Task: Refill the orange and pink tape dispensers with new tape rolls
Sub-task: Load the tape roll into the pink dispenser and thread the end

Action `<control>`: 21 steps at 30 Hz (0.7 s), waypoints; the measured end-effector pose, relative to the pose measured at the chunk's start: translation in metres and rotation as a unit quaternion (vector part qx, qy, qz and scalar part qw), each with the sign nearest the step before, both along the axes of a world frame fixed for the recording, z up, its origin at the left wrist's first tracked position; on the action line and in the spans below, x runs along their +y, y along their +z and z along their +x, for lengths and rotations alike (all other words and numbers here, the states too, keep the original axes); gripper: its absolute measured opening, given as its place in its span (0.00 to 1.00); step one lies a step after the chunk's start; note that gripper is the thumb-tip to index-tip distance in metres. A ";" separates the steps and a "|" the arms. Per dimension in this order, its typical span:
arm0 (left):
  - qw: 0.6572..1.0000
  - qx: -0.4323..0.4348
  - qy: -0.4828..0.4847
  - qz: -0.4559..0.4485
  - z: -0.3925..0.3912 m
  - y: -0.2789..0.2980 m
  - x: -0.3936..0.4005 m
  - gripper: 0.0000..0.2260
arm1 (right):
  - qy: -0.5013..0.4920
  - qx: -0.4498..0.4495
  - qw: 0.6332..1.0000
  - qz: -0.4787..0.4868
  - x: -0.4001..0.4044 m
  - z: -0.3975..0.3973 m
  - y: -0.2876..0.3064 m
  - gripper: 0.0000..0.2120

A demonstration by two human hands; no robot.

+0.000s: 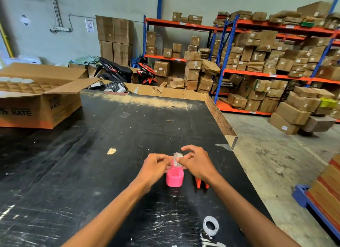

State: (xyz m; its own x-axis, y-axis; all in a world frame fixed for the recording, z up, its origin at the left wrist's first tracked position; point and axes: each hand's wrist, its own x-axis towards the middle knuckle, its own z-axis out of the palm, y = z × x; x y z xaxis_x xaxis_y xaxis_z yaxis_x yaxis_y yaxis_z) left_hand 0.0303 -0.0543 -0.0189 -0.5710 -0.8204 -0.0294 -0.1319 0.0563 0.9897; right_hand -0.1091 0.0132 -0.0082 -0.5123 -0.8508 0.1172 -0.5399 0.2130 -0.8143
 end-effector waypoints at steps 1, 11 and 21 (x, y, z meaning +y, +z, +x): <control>0.999 -0.018 0.022 -0.038 -0.001 -0.006 -0.002 0.11 | 0.002 0.001 1.000 0.011 -0.003 -0.001 -0.002 0.17; 0.987 -0.069 0.002 -0.145 -0.001 -0.058 -0.012 0.11 | 0.020 0.053 0.995 0.077 -0.018 -0.004 -0.027 0.05; 0.986 -0.061 0.010 -0.154 -0.002 -0.060 -0.009 0.11 | 0.066 -0.004 0.993 0.093 -0.033 -0.020 -0.031 0.10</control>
